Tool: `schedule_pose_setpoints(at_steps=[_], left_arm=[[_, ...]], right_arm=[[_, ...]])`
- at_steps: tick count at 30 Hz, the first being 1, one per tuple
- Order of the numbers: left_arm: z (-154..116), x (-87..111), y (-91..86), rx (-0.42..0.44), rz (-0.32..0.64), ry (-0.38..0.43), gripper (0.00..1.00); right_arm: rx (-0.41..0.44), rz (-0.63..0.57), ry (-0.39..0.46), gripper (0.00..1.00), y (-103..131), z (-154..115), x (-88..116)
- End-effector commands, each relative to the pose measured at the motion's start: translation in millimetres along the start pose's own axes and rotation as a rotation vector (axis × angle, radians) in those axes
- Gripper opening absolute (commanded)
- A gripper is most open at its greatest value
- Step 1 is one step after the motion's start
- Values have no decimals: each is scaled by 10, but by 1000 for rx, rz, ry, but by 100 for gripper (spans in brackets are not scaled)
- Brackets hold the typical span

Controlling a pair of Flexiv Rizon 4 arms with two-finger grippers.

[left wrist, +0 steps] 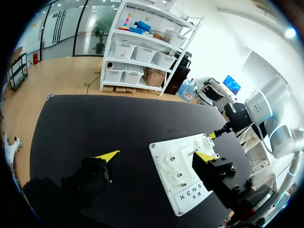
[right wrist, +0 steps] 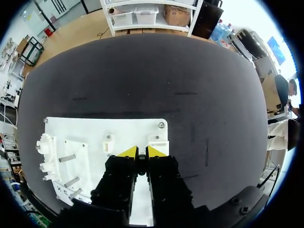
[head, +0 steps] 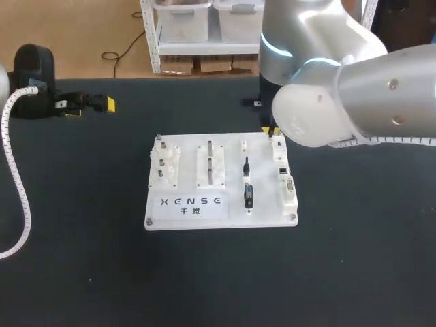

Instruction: Insert the USB connector, Ethernet cable, and multi-pin plug into their matching sockets one by one.

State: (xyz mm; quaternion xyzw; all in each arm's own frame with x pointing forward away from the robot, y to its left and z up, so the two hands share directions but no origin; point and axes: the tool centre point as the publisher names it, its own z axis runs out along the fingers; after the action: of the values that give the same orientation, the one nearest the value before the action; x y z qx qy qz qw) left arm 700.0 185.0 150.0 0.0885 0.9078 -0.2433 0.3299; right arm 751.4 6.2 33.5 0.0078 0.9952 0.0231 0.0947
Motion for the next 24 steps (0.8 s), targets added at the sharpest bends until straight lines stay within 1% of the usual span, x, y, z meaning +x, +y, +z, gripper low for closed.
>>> schedule_pose_setpoints(at_steps=[1,12,24], left_arm=[[0,0,0,0,0,0,100],[0,0,0,0,0,0,100],[0,0,0,0,0,0,100]], right_arm=[[-3,1,-15,0,-84,-27,33],[1,-2,-20,0,-143,-53,59],[8,4,-12,0,-247,-17,104]])
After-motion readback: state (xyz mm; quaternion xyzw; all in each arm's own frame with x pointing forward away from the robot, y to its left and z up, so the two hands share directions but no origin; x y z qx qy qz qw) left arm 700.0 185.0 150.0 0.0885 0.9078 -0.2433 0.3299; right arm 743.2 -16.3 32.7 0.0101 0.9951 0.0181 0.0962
